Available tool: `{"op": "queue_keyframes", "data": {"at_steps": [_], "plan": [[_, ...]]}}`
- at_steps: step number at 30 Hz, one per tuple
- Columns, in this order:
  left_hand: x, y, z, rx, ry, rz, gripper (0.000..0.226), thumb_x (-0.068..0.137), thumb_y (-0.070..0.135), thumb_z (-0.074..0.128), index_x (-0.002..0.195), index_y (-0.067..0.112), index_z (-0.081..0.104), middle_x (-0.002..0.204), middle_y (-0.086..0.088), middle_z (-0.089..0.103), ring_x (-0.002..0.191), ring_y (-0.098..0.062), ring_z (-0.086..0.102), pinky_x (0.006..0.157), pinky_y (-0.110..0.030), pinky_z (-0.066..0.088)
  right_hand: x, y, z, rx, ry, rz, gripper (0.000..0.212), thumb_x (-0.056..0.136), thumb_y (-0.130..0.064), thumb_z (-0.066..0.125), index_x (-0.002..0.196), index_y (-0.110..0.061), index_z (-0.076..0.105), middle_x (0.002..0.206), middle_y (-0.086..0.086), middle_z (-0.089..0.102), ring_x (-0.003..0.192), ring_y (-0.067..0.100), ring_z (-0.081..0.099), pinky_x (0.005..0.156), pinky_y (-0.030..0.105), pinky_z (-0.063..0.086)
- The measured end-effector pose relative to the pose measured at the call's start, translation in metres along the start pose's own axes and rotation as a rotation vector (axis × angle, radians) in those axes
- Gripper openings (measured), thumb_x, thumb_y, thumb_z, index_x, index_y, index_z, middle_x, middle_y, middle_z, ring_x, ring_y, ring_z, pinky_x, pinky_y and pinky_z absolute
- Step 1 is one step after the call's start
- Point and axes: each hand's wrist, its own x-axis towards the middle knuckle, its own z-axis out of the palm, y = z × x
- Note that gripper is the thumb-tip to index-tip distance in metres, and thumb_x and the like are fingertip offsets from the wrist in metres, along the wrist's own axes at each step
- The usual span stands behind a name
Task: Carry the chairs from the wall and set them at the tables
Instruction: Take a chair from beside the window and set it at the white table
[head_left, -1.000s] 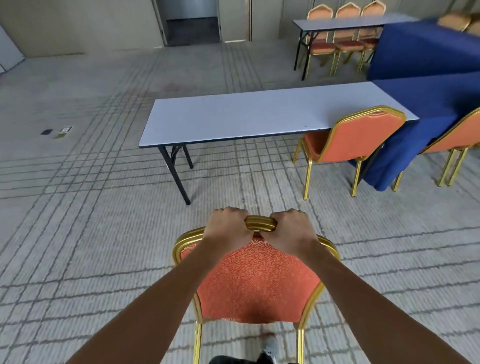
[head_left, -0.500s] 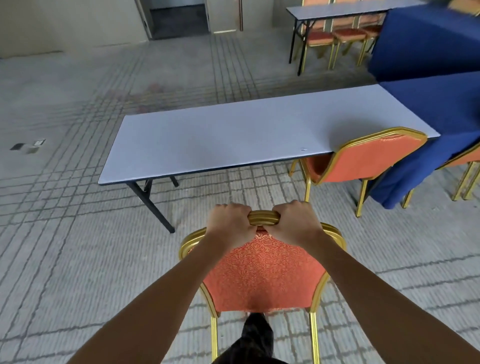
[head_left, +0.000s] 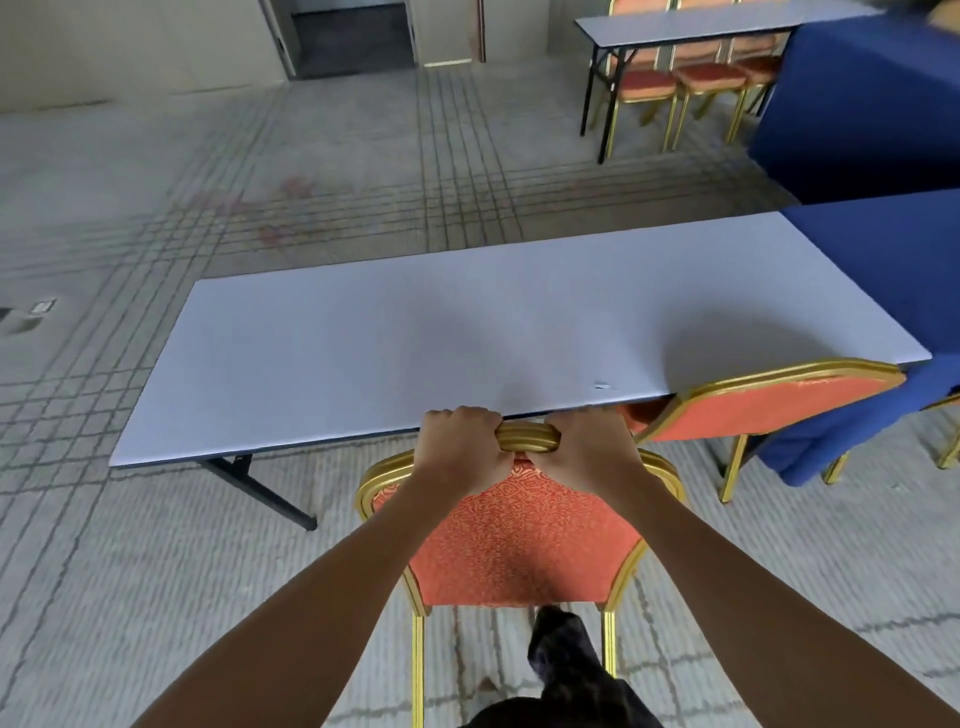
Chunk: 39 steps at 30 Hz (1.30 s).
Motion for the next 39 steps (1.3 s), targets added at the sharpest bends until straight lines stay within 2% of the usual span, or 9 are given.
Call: {"op": "queue_keyframes", "data": {"at_steps": [4, 7, 11, 16, 20, 23, 27, 34, 39], "plan": [[0.074, 0.01, 0.004, -0.056, -0.031, -0.086, 0.009, 0.078, 0.03, 0.054, 0.072, 0.025, 0.052, 0.067, 0.007, 0.056, 0.066, -0.018, 0.053, 0.067, -0.03, 0.033, 0.065, 0.054, 0.018, 0.035, 0.004, -0.057, 0.034, 0.084, -0.056, 0.052, 0.068, -0.026, 0.056, 0.058, -0.007, 0.058, 0.055, 0.015, 0.053, 0.064, 0.027, 0.04], [0.136, 0.012, 0.003, -0.05, -0.009, -0.141, 0.01, 0.078, 0.03, 0.054, 0.071, 0.023, 0.053, 0.064, 0.006, 0.054, 0.063, -0.017, 0.052, 0.067, -0.029, 0.033, 0.121, 0.09, 0.026, 0.029, 0.077, -0.093, 0.036, 0.081, -0.054, 0.052, 0.065, -0.023, 0.061, 0.052, -0.007, 0.057, 0.05, 0.017, 0.057, 0.056, 0.025, 0.037], [0.194, 0.007, 0.003, -0.041, 0.094, -0.169, 0.013, 0.076, 0.032, 0.058, 0.069, 0.021, 0.055, 0.062, 0.005, 0.054, 0.058, -0.015, 0.05, 0.06, -0.026, 0.031, 0.177, 0.123, 0.023, -0.024, 0.151, -0.179, 0.04, 0.083, -0.053, 0.056, 0.057, -0.023, 0.05, 0.046, -0.009, 0.049, 0.04, 0.015, 0.048, 0.048, 0.022, 0.031], [0.22, 0.007, 0.026, -0.057, 0.308, -0.043, 0.019, 0.063, 0.023, 0.072, 0.056, 0.02, 0.054, 0.052, 0.008, 0.049, 0.046, -0.014, 0.042, 0.05, -0.019, 0.021, 0.197, 0.145, 0.03, 0.063, 0.221, -0.214, 0.043, 0.083, -0.049, 0.054, 0.052, -0.02, 0.045, 0.042, -0.008, 0.045, 0.034, 0.015, 0.043, 0.04, 0.02, 0.034], [0.221, 0.013, 0.065, -0.094, 0.441, 0.053, 0.013, 0.065, 0.016, 0.076, 0.063, 0.019, 0.063, 0.059, 0.007, 0.057, 0.055, -0.017, 0.05, 0.049, -0.021, 0.029, 0.185, 0.162, 0.062, 0.104, 0.202, -0.243, 0.037, 0.077, -0.037, 0.071, 0.054, -0.016, 0.05, 0.048, -0.004, 0.05, 0.041, 0.019, 0.049, 0.039, 0.023, 0.033], [0.228, 0.025, 0.078, -0.116, 0.389, 0.06, 0.011, 0.067, 0.016, 0.074, 0.064, 0.019, 0.064, 0.063, 0.007, 0.06, 0.06, -0.018, 0.053, 0.051, -0.024, 0.036, 0.182, 0.176, 0.068, 0.144, 0.159, -0.226, 0.039, 0.083, -0.045, 0.054, 0.057, -0.016, 0.055, 0.052, -0.004, 0.054, 0.045, 0.02, 0.053, 0.042, 0.026, 0.039], [0.224, 0.031, 0.073, -0.184, 0.26, 0.031, 0.016, 0.065, 0.018, 0.078, 0.065, 0.021, 0.063, 0.061, 0.009, 0.058, 0.053, -0.016, 0.054, 0.052, -0.019, 0.028, 0.181, 0.178, 0.063, 0.174, 0.034, -0.199, 0.048, 0.083, -0.057, 0.04, 0.06, -0.018, 0.056, 0.054, -0.006, 0.053, 0.047, 0.018, 0.051, 0.049, 0.03, 0.047], [0.205, 0.04, 0.075, -0.164, 0.0, -0.046, 0.008, 0.085, 0.032, 0.056, 0.08, 0.026, 0.053, 0.077, 0.008, 0.057, 0.063, -0.015, 0.05, 0.064, -0.028, 0.037, 0.163, 0.171, 0.051, 0.072, -0.224, -0.089, 0.028, 0.081, -0.049, 0.053, 0.068, -0.025, 0.056, 0.064, -0.006, 0.059, 0.063, 0.017, 0.057, 0.063, 0.029, 0.045], [0.18, 0.046, 0.081, -0.196, -0.062, -0.047, 0.006, 0.086, 0.031, 0.053, 0.085, 0.025, 0.055, 0.079, 0.007, 0.056, 0.072, -0.02, 0.057, 0.072, -0.031, 0.04, 0.137, 0.159, 0.052, 0.069, -0.305, -0.033, 0.028, 0.074, -0.049, 0.047, 0.06, -0.026, 0.045, 0.057, -0.007, 0.052, 0.061, 0.018, 0.056, 0.065, 0.031, 0.048]]}}
